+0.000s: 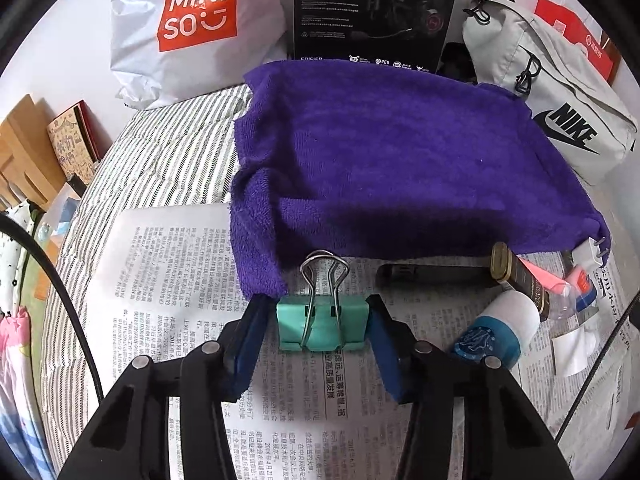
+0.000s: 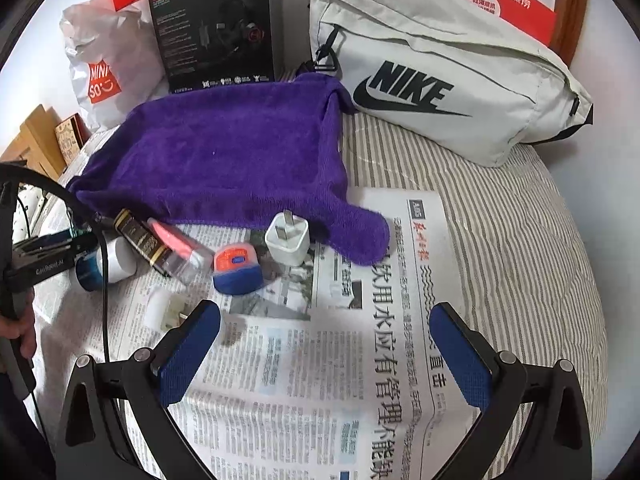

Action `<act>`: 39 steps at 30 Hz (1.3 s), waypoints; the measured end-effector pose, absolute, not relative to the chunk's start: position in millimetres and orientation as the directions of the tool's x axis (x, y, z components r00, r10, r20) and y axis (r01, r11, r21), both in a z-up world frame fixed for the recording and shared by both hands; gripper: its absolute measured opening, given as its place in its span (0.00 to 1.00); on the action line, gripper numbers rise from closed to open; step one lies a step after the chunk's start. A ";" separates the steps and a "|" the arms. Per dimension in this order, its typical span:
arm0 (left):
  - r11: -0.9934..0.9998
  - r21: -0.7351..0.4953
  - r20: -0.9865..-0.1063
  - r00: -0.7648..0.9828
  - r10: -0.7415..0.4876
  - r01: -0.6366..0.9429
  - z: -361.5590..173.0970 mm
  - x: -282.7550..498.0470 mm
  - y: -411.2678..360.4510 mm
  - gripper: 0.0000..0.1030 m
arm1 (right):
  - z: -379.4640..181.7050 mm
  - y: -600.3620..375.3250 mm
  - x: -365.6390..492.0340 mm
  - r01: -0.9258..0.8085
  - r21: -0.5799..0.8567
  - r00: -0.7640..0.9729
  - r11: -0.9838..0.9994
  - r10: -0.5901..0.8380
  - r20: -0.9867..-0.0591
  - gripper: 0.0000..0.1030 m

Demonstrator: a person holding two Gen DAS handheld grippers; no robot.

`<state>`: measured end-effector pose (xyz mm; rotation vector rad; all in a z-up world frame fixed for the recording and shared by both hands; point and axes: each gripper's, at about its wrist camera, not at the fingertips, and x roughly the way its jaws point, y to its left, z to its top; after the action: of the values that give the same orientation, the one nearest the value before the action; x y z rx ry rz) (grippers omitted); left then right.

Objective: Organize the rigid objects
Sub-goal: 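Grasp the green binder clip with the left tool while the right tool approaches the white charger plug, then close the right tool on the white charger plug while the left tool holds the clip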

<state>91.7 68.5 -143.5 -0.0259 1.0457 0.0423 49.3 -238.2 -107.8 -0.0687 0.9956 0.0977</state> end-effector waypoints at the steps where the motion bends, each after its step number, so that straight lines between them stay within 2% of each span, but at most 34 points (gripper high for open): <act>1: 0.999 -0.004 -0.865 0.501 0.018 -0.043 -142.5 91.7 68.2 0.38 | -108.6 -238.1 51.6 -0.108 -0.014 0.542 0.994 0.047 -0.839 0.99; 3: 0.999 -0.001 -0.867 0.498 0.015 -0.033 -141.4 90.2 68.2 0.38 | -111.5 -238.5 57.5 -0.096 -0.010 0.547 0.995 0.045 -0.836 0.95; 5: 1.000 0.005 -0.867 0.497 0.017 -0.027 -140.3 86.7 67.3 0.38 | -117.2 -239.9 66.0 -0.080 0.013 0.543 0.997 0.054 -0.838 0.88; 7: 1.000 0.006 -0.868 0.497 0.016 -0.022 -139.7 84.9 66.8 0.38 | -121.8 -239.6 72.4 -0.072 0.036 0.535 0.997 0.069 -0.842 0.74; 14: 1.000 0.004 -0.865 0.501 0.012 -0.018 -138.7 83.5 66.6 0.38 | -132.3 -231.7 90.6 -0.057 0.135 0.520 0.989 0.144 -0.842 0.68; 17: 1.000 0.001 -0.866 0.500 0.009 -0.016 -138.7 84.2 67.2 0.38 | -135.1 -226.4 97.6 -0.043 0.112 0.521 0.993 0.117 -0.846 0.68; 20: 1.000 -0.003 -0.865 0.502 0.005 -0.016 -138.5 83.7 67.7 0.38 | -138.7 -222.7 102.1 -0.046 0.098 0.522 0.994 0.108 -0.846 0.57; 22: 1.000 -0.006 -0.864 0.504 0.002 -0.015 -138.4 83.2 68.2 0.38 | -143.9 -219.4 105.3 -0.055 0.075 0.505 0.996 0.093 -0.858 0.44; 23: 1.000 -0.007 -0.863 0.505 0.001 -0.013 -138.3 82.9 68.3 0.38 | -146.5 -218.2 105.4 -0.066 0.060 0.496 0.996 0.085 -0.864 0.42; 35: 1.000 -0.007 -0.864 0.504 0.006 -0.023 -137.8 82.5 67.7 0.38 | -152.7 -225.8 109.0 -0.051 0.046 0.501 0.998 0.066 -0.863 0.40; 36: 1.000 -0.008 -0.863 0.505 0.006 -0.025 -137.8 82.8 67.7 0.38 | -153.0 -224.8 109.0 -0.055 0.041 0.508 0.998 0.064 -0.859 0.35; 37: 1.000 -0.009 -0.863 0.506 0.006 -0.026 -137.8 83.2 67.6 0.38 | -152.8 -224.4 108.5 -0.068 0.053 0.515 0.996 0.080 -0.853 0.26; 39: 1.000 -0.011 -0.862 0.506 0.005 -0.028 -138.0 83.5 68.3 0.38 | -153.1 -225.1 108.6 -0.080 0.065 0.515 0.995 0.097 -0.852 0.26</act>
<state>83.5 68.3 -138.0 -0.0243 1.0396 0.0195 108.6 -225.1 -153.1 0.0184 1.0241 0.1061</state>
